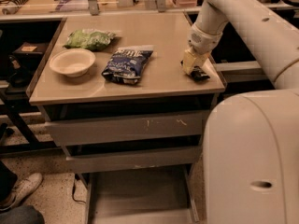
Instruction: Place rxbar chocolate into bottom drawer
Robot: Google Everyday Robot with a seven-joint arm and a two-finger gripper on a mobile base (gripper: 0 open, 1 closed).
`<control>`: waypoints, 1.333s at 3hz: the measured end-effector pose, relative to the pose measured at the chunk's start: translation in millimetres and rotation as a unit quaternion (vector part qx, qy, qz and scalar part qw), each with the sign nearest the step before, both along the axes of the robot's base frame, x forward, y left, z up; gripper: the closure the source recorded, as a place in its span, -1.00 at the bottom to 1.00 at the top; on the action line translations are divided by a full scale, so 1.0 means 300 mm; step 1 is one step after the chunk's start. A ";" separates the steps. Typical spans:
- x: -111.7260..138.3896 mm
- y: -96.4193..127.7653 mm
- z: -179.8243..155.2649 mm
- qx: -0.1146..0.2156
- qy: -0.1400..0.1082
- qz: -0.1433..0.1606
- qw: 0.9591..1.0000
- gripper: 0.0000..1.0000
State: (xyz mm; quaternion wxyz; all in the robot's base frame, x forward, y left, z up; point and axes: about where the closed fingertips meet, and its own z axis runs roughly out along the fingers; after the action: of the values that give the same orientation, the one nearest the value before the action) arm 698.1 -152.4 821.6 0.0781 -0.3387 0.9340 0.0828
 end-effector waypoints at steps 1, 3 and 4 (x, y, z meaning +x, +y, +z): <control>-0.146 -0.006 -0.016 0.010 0.021 0.036 0.999 1.00; -0.149 -0.004 -0.013 0.008 0.022 0.035 0.999 1.00; -0.204 0.000 -0.012 -0.002 0.021 0.026 0.999 1.00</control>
Offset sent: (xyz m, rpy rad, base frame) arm -0.0959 -0.0085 -0.0167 0.0300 0.1029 0.1240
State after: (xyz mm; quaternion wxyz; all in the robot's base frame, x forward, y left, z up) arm 637.0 -152.3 818.1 0.0553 -0.3609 0.9266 0.0901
